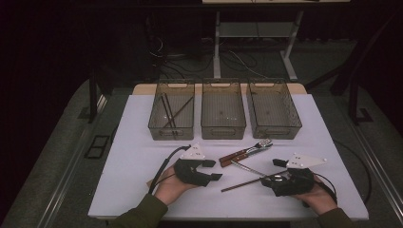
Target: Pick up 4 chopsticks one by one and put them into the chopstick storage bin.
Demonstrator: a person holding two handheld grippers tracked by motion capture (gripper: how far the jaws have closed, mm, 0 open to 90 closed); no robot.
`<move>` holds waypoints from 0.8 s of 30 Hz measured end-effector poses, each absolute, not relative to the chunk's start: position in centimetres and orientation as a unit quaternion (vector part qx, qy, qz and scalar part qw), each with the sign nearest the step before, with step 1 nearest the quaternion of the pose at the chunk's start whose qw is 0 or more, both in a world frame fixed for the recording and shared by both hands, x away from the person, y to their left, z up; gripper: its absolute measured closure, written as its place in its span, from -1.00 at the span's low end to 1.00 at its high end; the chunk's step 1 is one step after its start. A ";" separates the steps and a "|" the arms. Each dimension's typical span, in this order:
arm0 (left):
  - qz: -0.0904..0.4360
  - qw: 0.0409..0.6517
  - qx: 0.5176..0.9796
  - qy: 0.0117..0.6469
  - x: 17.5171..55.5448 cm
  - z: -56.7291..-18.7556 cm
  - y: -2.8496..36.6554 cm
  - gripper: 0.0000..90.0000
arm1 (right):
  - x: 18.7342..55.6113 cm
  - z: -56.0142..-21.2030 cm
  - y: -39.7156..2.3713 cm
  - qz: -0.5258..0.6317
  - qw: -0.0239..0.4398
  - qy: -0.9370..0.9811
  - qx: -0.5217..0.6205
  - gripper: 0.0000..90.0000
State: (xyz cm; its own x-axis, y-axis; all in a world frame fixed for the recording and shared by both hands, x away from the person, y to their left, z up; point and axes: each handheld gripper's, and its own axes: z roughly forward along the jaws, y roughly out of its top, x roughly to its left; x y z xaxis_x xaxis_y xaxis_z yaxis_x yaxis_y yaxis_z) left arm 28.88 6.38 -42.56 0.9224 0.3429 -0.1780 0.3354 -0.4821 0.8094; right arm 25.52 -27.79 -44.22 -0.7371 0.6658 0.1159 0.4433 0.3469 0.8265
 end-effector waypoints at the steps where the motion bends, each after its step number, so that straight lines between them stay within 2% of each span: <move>1: 0.000 0.468 0.862 0.194 28.8 -42.7 6.1 0.13 | 25.5 -44.2 -27.8 0.458 0.122 0.812 0.342 -0.72; 4: -0.012 0.467 0.863 0.192 28.6 -43.2 5.2 0.24 | 25.5 -44.2 -27.8 0.457 0.122 0.812 0.342 -0.72; 9: -0.003 0.460 0.869 0.183 28.0 -43.6 4.1 0.42 | 25.6 -44.2 -27.8 0.457 0.122 0.812 0.342 -0.72; 19: -0.007 0.448 0.877 0.170 27.4 -44.2 2.3 0.64 | 25.6 -44.3 -27.8 0.457 0.122 0.813 0.341 -0.72; 24: 0.007 0.435 0.887 0.155 27.2 -44.7 1.4 0.68 | 25.6 -44.3 -27.8 0.457 0.122 0.812 0.341 -0.72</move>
State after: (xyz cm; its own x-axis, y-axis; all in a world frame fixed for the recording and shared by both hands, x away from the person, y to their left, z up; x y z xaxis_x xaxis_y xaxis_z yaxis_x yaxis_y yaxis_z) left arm 27.23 1.38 -44.71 0.9517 0.2814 -0.1230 0.2694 -0.5726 0.7744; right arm 25.60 -27.80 -44.27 -0.7378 0.6655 0.1133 0.4424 0.3499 0.8258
